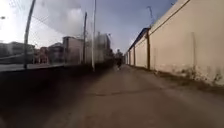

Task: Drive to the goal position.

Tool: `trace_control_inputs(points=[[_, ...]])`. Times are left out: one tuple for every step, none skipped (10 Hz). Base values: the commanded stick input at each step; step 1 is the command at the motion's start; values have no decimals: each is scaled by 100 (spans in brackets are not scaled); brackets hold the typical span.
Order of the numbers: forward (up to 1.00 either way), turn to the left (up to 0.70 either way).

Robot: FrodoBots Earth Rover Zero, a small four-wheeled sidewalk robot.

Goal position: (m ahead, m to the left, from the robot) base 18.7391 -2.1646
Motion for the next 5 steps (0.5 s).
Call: trace_control_inputs(points=[[100,-26],[100,-27],[100,0],[100,0],[100,0]])
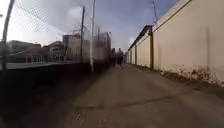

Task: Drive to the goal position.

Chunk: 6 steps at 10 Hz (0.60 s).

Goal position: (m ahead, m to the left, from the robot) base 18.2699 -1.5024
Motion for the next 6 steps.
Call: trace_control_inputs(points=[[100,0],[100,0],[100,0],[100,0],[100,0],[100,0]])
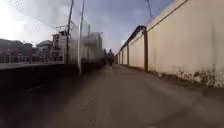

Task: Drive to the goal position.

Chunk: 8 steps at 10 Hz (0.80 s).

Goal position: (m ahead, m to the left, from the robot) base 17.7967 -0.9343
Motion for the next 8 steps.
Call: trace_control_inputs(points=[[100,0],[100,0],[100,0],[100,0],[100,0],[100,0],[100,0],[100,0]])
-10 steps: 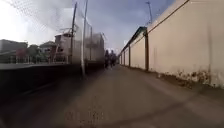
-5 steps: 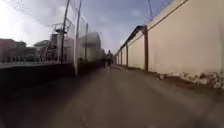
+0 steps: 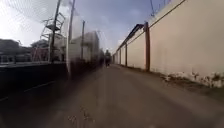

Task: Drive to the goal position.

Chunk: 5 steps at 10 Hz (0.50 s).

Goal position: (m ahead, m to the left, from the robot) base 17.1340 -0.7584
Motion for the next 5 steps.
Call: trace_control_inputs(points=[[100,0],[100,0],[100,0],[100,0],[100,0]])
